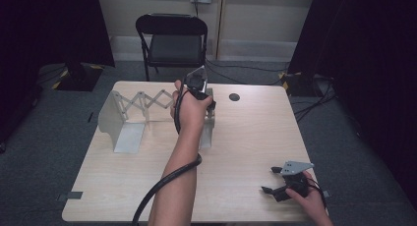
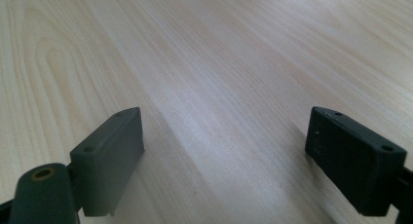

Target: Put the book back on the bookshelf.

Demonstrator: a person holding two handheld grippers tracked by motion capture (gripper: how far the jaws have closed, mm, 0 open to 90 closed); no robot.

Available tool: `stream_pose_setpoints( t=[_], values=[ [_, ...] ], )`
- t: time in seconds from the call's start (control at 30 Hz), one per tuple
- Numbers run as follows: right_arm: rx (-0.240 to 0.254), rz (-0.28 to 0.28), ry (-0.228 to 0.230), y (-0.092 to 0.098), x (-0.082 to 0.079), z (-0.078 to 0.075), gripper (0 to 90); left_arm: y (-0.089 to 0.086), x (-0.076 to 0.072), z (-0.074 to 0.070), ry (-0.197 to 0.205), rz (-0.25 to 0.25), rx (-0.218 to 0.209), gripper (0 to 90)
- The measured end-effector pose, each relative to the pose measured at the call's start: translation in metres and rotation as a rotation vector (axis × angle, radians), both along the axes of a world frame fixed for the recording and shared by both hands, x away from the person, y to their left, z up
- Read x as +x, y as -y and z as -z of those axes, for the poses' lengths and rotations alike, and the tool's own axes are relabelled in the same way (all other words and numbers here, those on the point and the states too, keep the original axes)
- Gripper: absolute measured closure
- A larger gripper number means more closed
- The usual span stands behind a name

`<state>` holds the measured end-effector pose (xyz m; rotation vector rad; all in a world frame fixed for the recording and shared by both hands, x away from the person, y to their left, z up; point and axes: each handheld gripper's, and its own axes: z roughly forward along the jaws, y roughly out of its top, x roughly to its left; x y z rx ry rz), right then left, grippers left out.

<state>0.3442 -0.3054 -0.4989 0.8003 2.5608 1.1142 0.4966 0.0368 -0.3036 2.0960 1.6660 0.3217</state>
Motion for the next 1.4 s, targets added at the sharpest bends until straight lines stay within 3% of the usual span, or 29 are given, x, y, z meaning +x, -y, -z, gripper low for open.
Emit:
stream_pose_setpoints(
  t=[0.67, 1.0, 1.4],
  values=[
    [0.0, 0.0, 0.002, 0.0, 0.0, 0.0, 13.7, -0.011, -0.01, 0.002, -0.017, 0.017, -0.009, 27.7],
    [0.0, -0.001, 0.001, 0.0, 0.0, 0.0, 13.7, -0.014, -0.017, 0.001, -0.018, 0.049, -0.038, 26.1],
    [0.002, -0.001, 0.0, 0.0, 0.0, 0.0, 13.6, -0.018, -0.023, 0.009, -0.044, 0.082, -0.065, 25.4]
  ],
)
